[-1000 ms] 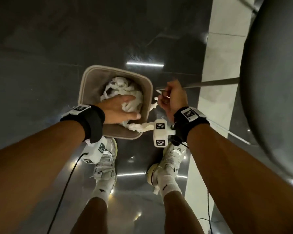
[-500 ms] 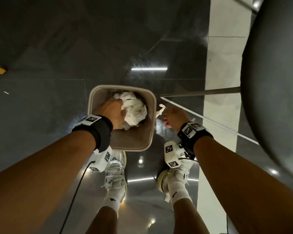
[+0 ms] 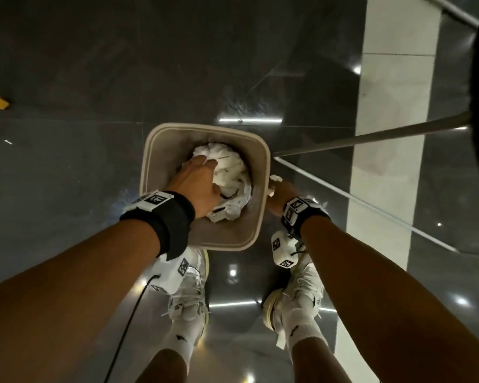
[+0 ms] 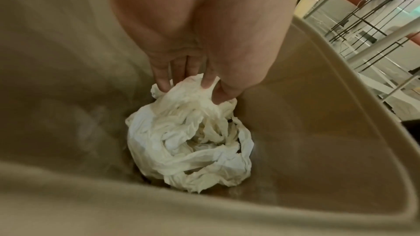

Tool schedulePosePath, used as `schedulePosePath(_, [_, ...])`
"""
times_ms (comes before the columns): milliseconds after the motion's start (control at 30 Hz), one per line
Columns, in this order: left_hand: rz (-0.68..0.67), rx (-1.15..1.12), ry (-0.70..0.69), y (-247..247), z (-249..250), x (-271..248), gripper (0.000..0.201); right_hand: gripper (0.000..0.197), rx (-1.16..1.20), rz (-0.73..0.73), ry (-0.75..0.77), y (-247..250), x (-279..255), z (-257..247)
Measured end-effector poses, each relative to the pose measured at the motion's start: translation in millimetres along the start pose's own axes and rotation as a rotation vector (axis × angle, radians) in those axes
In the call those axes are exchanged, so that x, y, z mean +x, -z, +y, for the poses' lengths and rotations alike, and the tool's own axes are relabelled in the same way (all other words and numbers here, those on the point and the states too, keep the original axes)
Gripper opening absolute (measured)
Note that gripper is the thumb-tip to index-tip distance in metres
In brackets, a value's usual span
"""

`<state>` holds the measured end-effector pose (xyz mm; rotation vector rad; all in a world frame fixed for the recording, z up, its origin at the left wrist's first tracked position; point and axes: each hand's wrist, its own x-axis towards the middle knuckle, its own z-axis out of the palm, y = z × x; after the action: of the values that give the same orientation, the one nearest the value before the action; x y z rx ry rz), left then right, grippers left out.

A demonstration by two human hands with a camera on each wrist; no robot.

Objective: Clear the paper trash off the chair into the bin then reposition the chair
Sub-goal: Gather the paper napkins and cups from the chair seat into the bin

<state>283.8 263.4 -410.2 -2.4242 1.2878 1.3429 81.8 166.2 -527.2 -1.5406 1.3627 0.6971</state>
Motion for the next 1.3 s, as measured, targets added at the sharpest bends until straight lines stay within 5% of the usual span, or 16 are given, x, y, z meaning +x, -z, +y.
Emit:
schedulePosePath(133, [0.014,0.042,-0.002,30,12,-39,0.056,0.021,0.166,0.235,0.075,63,-80,-23])
schedulePosePath(267, [0.011,0.135,0.016,64,20,-77,0.046,0.02,0.41,0.448,0.226,106,-167,-62])
schedulePosePath(433, [-0.065,0.249,0.015,71,11,-90,0.036,0.024,0.147,0.249,0.474,79,-205,-123])
schedulePosePath(567, [-0.039,0.157,0.027,69,8,-90,0.038,0.048,-0.163,-0.077,0.311,29,-178,-131])
schedulePosePath(667, [-0.028,0.073,0.022,78,16,-95,0.038,0.05,-0.093,-0.062,0.241,28,-187,-130])
schedulePosePath(767, [-0.012,0.041,-0.016,101,37,-104,0.041,0.032,0.062,0.009,0.225,55,-218,-128])
schedulePosePath(967, [0.13,-0.008,-0.148,177,125,-134,0.033,0.021,0.241,0.037,0.274,158,-301,-107])
schedulePosePath(1133, [0.264,0.005,-0.35,243,252,-137,0.029,0.02,0.4,0.184,0.279,269,-355,-70])
schedulePosePath(1300, [0.196,0.123,-0.531,248,389,-117,0.048,0.015,0.581,0.409,0.233,364,-379,-12])
